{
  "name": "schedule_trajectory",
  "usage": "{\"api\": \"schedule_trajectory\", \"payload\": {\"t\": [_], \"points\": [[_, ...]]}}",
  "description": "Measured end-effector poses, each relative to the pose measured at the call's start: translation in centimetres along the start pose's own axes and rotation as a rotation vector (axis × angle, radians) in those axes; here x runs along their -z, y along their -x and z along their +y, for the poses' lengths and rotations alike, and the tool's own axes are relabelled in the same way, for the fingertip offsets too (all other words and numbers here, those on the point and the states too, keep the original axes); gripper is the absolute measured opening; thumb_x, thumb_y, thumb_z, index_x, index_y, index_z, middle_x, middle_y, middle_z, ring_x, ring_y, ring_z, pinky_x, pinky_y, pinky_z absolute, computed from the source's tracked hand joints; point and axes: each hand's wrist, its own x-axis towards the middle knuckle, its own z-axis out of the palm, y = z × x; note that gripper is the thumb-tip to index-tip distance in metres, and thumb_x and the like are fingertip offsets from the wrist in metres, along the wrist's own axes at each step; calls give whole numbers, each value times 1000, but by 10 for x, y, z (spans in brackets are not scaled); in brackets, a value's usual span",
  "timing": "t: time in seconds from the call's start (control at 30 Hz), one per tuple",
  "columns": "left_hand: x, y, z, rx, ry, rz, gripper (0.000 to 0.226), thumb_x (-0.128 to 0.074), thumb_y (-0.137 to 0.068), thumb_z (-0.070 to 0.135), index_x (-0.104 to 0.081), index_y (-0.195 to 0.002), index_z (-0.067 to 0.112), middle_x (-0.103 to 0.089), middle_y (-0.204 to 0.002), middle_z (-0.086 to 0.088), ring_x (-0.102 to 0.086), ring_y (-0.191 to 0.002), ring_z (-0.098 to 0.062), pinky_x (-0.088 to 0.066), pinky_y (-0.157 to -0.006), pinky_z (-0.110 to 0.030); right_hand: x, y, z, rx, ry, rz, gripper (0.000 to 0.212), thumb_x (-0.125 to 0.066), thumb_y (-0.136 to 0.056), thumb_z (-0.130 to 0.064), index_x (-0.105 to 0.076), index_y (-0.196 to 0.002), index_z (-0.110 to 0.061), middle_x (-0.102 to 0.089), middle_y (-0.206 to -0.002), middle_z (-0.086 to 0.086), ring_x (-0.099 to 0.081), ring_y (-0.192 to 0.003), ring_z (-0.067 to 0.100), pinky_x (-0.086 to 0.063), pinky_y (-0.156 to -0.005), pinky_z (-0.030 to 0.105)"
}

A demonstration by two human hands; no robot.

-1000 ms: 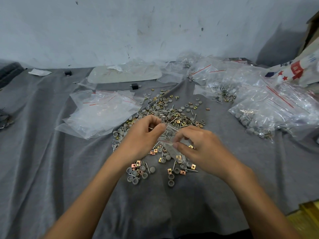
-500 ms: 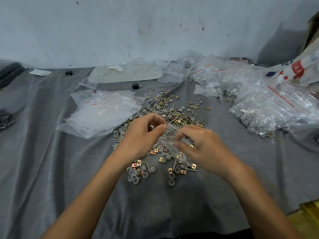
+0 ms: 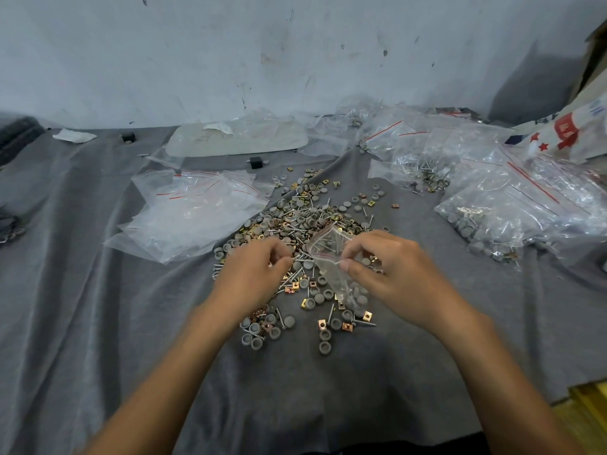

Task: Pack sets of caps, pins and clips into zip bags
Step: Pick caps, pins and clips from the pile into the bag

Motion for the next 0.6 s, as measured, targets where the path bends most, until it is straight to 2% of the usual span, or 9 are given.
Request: {"api": "schedule_trajectory", "payload": {"t": [0.17,0.4,0.47,0.6], "points": [[-18,0,-12,17,-269,-43,7,-61,-96,29,-67,-94,25,-65,-95,5,-60,-94,-17,-45,-74,-33,2,0,3,-5,18,15,4,-67,-95,-33,-67,-92,-30,-60,-91,-21,-58,-90,2,-51,-81,39],[-34,-8,-4,-34,-354,-74,23,-61,-97,42,-66,-104,21,-58,-105,1,-55,-103,-21,-46,-84,-37,2,1,2,-12,15,-5,7,-64,-95,-37,-67,-93,-31,-61,-94,-21,-59,-94,2,-52,-85,39],[-37,-10,-1,-59,-367,-94,21,-61,-97,39,-64,-105,20,-58,-105,1,-55,-103,-20,-46,-83,-35,3,0,1,-16,11,-12,8,-64,-95,-38,-68,-94,-31,-61,-95,-21,-59,-96,3,-51,-86,40],[-39,-10,-2,-80,-400,-123,14,-55,-98,28,-62,-94,17,-57,-98,2,-57,-95,-19,-39,-71,-30,3,1,0,-24,20,-23,7,-65,-96,-36,-68,-95,-30,-61,-96,-21,-58,-98,4,-50,-88,40]]}}
